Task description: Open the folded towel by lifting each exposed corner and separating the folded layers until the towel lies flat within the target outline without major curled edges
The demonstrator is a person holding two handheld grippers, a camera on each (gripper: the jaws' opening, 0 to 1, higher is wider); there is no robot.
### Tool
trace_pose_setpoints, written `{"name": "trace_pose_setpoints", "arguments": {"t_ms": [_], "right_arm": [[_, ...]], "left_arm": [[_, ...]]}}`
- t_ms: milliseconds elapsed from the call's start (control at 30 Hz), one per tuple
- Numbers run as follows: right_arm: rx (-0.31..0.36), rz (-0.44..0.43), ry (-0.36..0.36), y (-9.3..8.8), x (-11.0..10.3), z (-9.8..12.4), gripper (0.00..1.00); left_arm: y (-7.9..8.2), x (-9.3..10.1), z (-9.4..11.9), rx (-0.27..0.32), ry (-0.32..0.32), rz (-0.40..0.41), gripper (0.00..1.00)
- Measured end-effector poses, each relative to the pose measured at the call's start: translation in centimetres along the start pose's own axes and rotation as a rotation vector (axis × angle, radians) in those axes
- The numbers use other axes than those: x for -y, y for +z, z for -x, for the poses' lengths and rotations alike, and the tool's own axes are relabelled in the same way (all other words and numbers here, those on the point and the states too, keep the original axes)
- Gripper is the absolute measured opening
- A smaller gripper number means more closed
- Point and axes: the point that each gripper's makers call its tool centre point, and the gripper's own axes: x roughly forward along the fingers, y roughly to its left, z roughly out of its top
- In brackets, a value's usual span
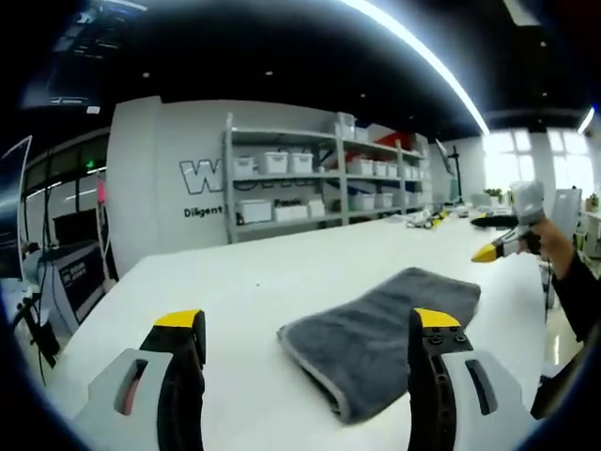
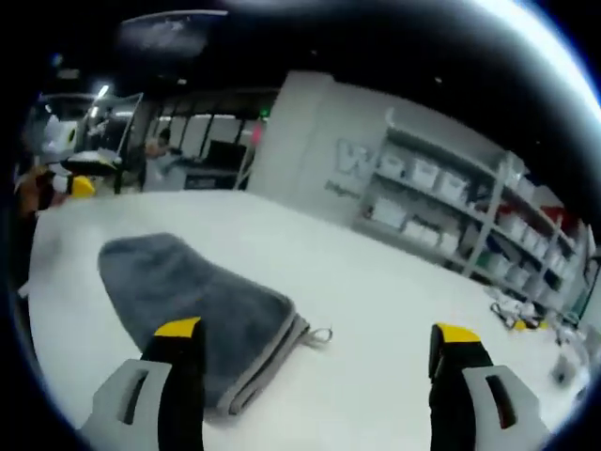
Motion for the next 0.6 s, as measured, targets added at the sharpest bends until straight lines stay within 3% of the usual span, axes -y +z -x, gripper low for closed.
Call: {"name": "trace_pose_setpoints", "arguments": {"t_ms": [200,367,600], "right_arm": [[0.003,-0.049,-0.021,-1.1,1.3,1.3,1.0],[-0.004,-0.069,-0.005,-1.9,0.4,1.7,1.0],[-0.022,-0.1,0.012,-2.7,-0.6,1.9,1.0]], "left_arm": [[0.0,-0.6,0.6,-0.015,0.012,-0.006,0.87],[0.2,-0.7,1.0,-0.009,0.01,0.013,0.84],[-1.4,-1.1,1.4,-0.042,0.009,0.028,0.84]]}}
